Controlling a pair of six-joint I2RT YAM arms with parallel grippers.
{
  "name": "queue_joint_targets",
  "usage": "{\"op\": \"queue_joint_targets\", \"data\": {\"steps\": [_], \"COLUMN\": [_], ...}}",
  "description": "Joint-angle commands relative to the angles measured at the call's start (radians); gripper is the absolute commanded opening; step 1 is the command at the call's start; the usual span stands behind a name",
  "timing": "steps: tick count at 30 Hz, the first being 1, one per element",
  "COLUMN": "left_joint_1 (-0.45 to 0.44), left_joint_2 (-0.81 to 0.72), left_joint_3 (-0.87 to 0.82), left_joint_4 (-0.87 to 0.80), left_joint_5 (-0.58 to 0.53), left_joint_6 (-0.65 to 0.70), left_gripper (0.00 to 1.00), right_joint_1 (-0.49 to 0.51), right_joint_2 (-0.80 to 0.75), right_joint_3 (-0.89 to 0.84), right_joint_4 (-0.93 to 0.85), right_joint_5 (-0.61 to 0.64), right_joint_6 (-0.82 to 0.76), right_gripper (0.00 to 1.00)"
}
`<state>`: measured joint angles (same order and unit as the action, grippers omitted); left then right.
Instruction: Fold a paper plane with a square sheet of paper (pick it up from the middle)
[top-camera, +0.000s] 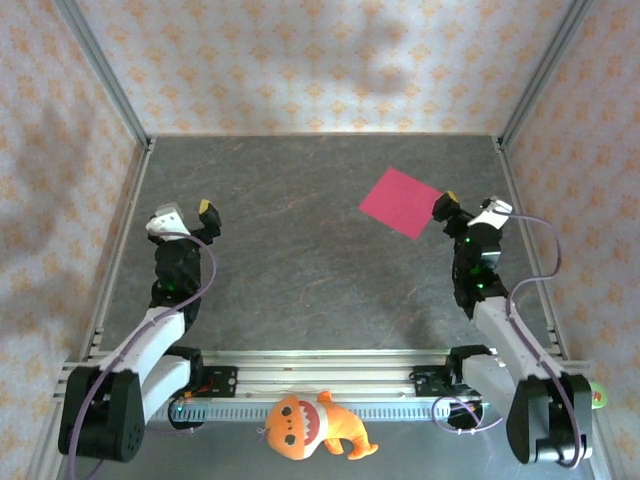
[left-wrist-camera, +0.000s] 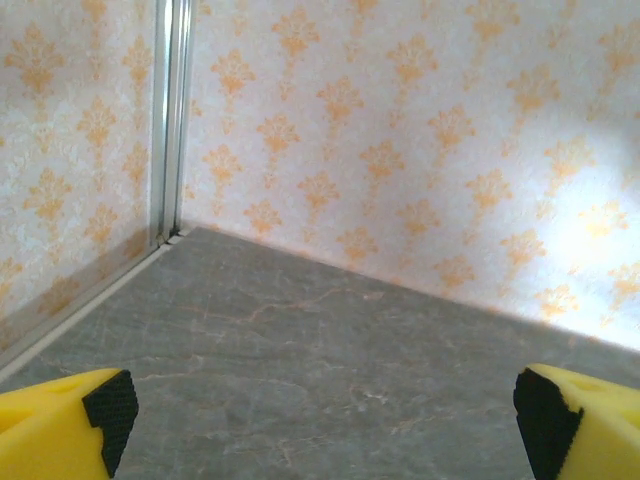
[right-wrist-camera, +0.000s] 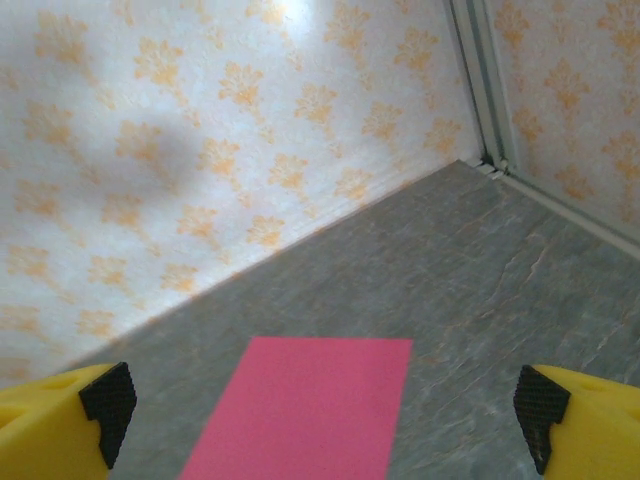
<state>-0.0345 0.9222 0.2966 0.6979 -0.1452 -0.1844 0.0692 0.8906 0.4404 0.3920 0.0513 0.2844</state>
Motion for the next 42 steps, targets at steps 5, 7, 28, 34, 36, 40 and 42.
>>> {"op": "queue_joint_targets", "data": {"steps": [5, 7, 28, 34, 36, 40, 42], "left_joint_1": [0.003, 0.003, 0.015, 0.016, 0.016, 0.016, 0.016], "left_joint_2": [-0.096, -0.103, -0.265, -0.253, -0.237, -0.192, -0.171], "left_joint_3": [0.206, 0.236, 0.334, 0.331, 0.329, 0.311, 0.305], "left_joint_4": [-0.545, -0.608, -0.97, -0.953, -0.932, -0.881, -0.877], "left_joint_5": [0.053, 0.129, 0.398, 0.464, 0.505, 0.588, 0.623], "left_joint_6": [-0.213, -0.236, -0.262, -0.323, -0.334, -0.382, -0.384], "left_gripper": [0.99, 0.99, 0.99, 0.99, 0.99, 0.99, 0.99], "right_joint_1": [-0.007, -0.008, 0.033, 0.05, 0.05, 0.052, 0.053], "right_joint_2": [-0.143, -0.114, 0.562, 0.821, 0.899, 1.007, 1.041], "right_joint_3": [-0.044, -0.057, 0.222, 0.472, 0.568, 0.696, 0.728], "right_joint_4": [-0.134, -0.122, -0.118, -0.198, -0.254, -0.332, -0.366], "right_joint_5": [-0.352, -0.407, -0.479, -0.434, -0.393, -0.385, -0.383], "right_joint_6": [0.309, 0.379, 0.456, 0.456, 0.453, 0.417, 0.392], "right_gripper": [1.0, 1.0, 1.0, 1.0, 1.0, 1.0, 1.0]}}
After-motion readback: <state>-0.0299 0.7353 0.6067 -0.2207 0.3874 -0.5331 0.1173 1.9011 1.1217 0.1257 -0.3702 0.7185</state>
